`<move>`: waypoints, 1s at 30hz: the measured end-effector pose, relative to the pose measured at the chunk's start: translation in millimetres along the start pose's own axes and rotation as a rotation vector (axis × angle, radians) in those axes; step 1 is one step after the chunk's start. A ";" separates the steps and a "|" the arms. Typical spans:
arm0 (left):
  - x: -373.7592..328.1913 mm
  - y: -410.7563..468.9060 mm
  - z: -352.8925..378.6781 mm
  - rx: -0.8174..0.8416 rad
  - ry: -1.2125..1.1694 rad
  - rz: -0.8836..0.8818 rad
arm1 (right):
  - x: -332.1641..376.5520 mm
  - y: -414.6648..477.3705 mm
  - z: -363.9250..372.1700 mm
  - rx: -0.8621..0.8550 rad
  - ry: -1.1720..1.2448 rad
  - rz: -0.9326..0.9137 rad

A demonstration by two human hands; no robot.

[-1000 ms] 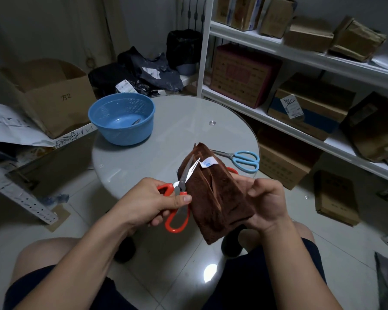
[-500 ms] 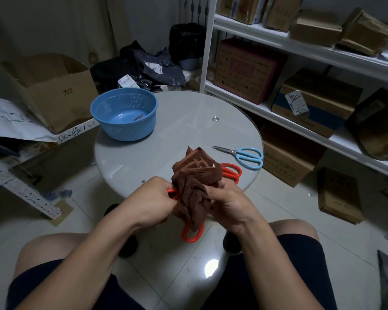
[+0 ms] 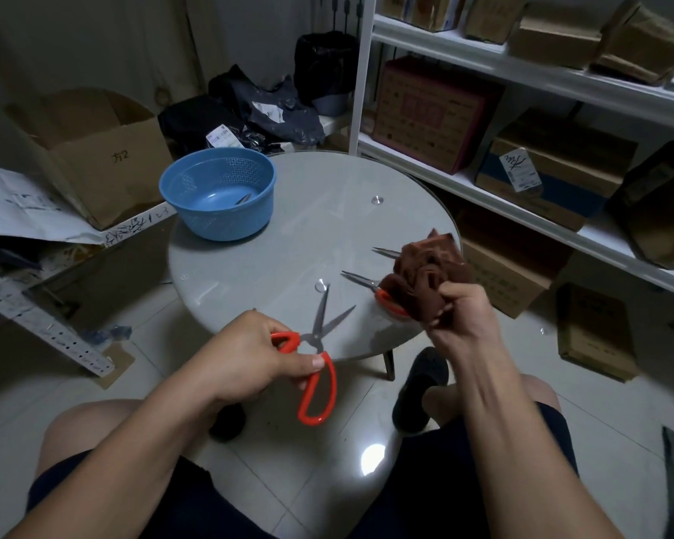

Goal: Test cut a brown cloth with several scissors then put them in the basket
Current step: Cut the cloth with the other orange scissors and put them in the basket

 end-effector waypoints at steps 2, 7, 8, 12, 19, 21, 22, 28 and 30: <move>8.7 -0.5 -8.1 -0.073 -0.047 -0.039 | 8.3 -5.5 5.1 0.064 -0.079 -0.007; 1.6 6.0 -17.7 -0.342 0.092 0.005 | -40.8 -28.1 22.2 0.281 -0.295 0.137; 0.0 5.7 -20.4 -0.418 0.156 0.008 | -50.8 -30.2 20.3 0.269 -0.355 0.161; -18.9 1.4 -14.6 -0.579 0.472 0.122 | -66.1 -39.0 37.5 0.277 -0.418 0.124; -37.1 -1.1 30.8 -0.394 0.769 0.234 | -52.7 -33.9 52.0 0.173 -0.482 -0.081; -38.5 -1.3 37.6 -0.346 0.783 0.315 | -51.0 -30.1 45.7 0.121 -0.433 -0.077; -36.6 -0.9 38.4 -0.308 0.742 0.337 | -50.2 -29.1 42.6 0.108 -0.412 -0.080; -41.8 -11.1 14.0 -0.468 0.412 0.485 | -49.9 -30.6 29.2 0.118 -0.325 -0.052; -44.9 -11.6 6.2 -0.602 0.394 0.507 | -52.3 -29.7 31.1 0.132 -0.324 -0.047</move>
Point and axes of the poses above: each hand's wrist, its own y-axis towards the middle knuckle, its own z-axis out of the palm, x = y × z, the point moved 8 cm from there along y, towards the middle knuckle, and after that the axes turned 3 degrees about y, right-handed, at the moved point
